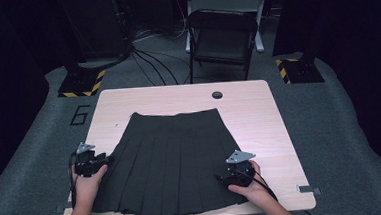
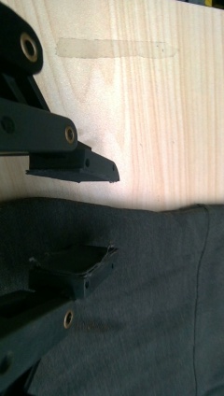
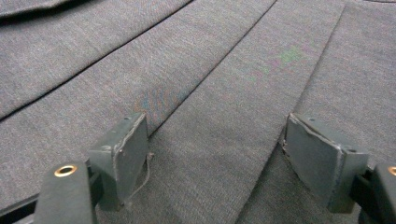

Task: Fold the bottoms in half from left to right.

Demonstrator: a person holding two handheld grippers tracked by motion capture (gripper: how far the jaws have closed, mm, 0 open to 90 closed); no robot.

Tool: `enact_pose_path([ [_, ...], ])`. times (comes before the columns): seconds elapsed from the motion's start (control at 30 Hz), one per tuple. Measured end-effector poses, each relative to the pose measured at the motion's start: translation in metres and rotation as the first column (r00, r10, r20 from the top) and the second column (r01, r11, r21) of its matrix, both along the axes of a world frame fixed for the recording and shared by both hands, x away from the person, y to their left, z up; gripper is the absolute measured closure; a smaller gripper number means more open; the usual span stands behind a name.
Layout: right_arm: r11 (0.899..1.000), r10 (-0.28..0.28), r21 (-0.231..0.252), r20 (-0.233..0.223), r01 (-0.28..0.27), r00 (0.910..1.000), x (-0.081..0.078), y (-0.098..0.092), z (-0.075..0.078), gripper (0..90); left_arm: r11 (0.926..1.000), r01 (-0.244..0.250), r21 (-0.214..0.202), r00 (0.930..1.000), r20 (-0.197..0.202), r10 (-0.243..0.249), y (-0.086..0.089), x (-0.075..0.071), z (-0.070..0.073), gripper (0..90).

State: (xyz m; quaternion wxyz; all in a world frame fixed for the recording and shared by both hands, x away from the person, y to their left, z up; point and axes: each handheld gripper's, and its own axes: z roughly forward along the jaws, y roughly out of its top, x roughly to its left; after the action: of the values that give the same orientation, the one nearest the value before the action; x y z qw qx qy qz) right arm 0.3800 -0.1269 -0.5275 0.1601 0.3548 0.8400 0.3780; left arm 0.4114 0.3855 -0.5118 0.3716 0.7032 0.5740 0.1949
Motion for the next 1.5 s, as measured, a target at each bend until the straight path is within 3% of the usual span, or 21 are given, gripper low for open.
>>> enact_pose_path([
  [0.1, 1.0, 0.0, 0.0, 0.0, 0.0, 1.0, 0.0, 0.0, 0.0, 21.8, 1.0, 0.007, 0.006, 0.9999, -0.016, -0.007, -0.001, 0.001, -0.002, 57.1],
  [0.53, 1.0, 0.0, 0.0, 0.0, 0.0, 1.0, 0.0, 0.0, 0.0, 21.8, 0.9996, 0.024, 0.017, 0.9995, 0.021, -0.024, -0.013, 0.002, -0.009, 60.5],
  [0.77, 1.0, 0.0, 0.0, 0.0, 0.0, 1.0, 0.0, 0.0, 0.0, 21.8, 0.9988, 0.034, 0.035, 0.9993, 0.015, -0.034, -0.02, 0.004, -0.012, 52.8],
  [1.0, 1.0, 0.0, 0.0, -0.001, 0.0, 1.0, 0.0, 0.0, 0.0, 21.8, 0.9994, 0.018, 0.029, 0.9989, 0.044, -0.019, -0.022, 0.005, -0.015, 45.9],
  [1.1, 1.0, 0.0, 0.0, -0.001, 0.0, 1.0, 0.0, 0.0, 0.0, 21.8, 0.9983, 0.054, 0.018, 0.9977, 0.038, -0.055, -0.024, 0.005, -0.015, 46.2],
  [1.2, 1.0, 0.0, 0.0, 0.0, 0.0, 1.0, 0.0, 0.0, 0.0, 21.8, 0.9979, 0.063, 0.018, 0.9972, 0.039, -0.063, -0.026, 0.006, -0.015, 47.8],
  [1.23, 1.0, 0.0, 0.0, 0.0, 0.0, 1.0, 0.0, 0.0, 0.0, 21.8, 0.9987, 0.048, -0.016, 0.9979, 0.045, -0.047, -0.025, 0.006, -0.016, 49.4],
  [1.27, 1.0, 0.0, 0.0, 0.0, 0.0, 1.0, 0.0, 0.0, 0.0, 21.8, 0.9987, 0.048, -0.016, 0.9979, 0.045, -0.047, -0.025, 0.006, -0.016, 50.9],
  [1.3, 1.0, 0.0, 0.0, 0.0, 0.0, 1.0, 0.0, 0.0, 0.0, 21.8, 0.998, 0.038, -0.051, 0.9989, 0.031, -0.036, -0.022, 0.007, -0.015, 52.1],
  [1.33, 1.0, 0.0, 0.0, 0.0, 0.0, 1.0, 0.0, 0.0, 0.0, 21.8, 0.9977, 0.035, -0.058, 0.999, 0.031, -0.033, -0.021, 0.007, -0.015, 54.4],
  [1.5, 1.0, 0.0, 0.0, 0.0, 0.0, 1.0, 0.0, 0.0, 0.0, 21.8, 0.9982, 0.016, -0.058, 0.9994, 0.032, -0.014, -0.02, 0.007, -0.01, 68.1],
])
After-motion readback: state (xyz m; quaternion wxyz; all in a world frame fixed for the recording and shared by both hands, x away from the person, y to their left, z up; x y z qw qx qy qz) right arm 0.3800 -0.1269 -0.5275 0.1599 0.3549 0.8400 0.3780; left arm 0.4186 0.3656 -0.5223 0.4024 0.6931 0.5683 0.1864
